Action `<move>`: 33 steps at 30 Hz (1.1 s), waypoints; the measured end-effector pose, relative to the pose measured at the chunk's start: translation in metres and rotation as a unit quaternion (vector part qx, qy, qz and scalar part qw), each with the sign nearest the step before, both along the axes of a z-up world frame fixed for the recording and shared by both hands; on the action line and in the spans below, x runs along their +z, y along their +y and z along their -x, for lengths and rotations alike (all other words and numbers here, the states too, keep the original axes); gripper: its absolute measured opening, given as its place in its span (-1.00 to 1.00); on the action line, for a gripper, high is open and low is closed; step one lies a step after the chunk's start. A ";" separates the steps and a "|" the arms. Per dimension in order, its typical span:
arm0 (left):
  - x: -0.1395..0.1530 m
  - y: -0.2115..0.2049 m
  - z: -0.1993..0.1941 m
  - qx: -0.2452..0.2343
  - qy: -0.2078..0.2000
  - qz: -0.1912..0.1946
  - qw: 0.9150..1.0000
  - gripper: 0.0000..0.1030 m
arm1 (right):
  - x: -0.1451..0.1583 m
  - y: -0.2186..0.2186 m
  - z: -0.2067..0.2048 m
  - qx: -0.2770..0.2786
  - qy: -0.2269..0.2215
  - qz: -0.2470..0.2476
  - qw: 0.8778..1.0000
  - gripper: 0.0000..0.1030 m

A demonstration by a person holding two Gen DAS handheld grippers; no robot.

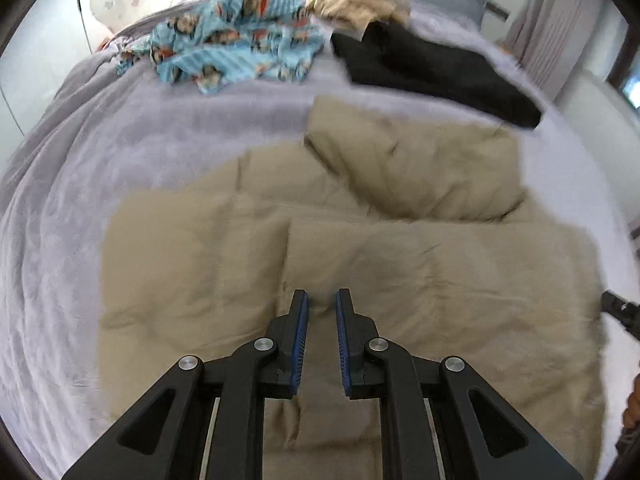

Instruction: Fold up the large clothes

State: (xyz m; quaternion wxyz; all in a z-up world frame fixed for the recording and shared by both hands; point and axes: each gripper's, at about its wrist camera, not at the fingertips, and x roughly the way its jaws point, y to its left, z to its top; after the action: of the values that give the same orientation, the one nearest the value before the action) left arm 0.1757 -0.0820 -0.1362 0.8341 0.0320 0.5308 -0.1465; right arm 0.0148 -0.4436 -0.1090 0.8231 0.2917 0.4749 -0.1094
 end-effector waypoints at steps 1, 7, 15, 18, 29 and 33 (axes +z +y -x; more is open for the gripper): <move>-0.013 0.000 -0.003 0.006 0.012 0.000 1.000 -0.69 | -0.010 -0.002 -0.008 -0.001 0.013 0.008 1.000 -0.43; -0.031 -0.001 -0.010 -0.002 0.013 0.008 1.000 -0.69 | -0.051 -0.006 -0.017 -0.006 0.027 0.001 1.000 -0.51; 0.002 0.035 0.013 0.011 0.013 0.007 1.000 -0.69 | -0.019 0.000 0.006 -0.011 0.035 0.012 0.999 -0.44; 0.010 0.056 0.031 0.013 0.011 -0.008 1.000 -0.69 | -0.010 0.008 0.026 -0.013 0.035 0.014 0.999 -0.43; 0.008 0.094 0.088 0.020 0.042 -0.025 0.999 -0.69 | -0.006 0.049 0.079 -0.031 0.065 -0.022 0.997 -0.18; 0.007 0.099 0.104 0.016 0.065 -0.020 0.998 -0.69 | -0.005 0.062 0.090 -0.026 0.075 -0.027 0.996 -0.18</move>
State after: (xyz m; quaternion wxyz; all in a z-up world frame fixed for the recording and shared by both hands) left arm 0.0717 0.0173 -0.1294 0.7995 0.0301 0.5869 -0.1242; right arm -0.0750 -0.3813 -0.1135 0.7738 0.3170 0.5305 -0.1392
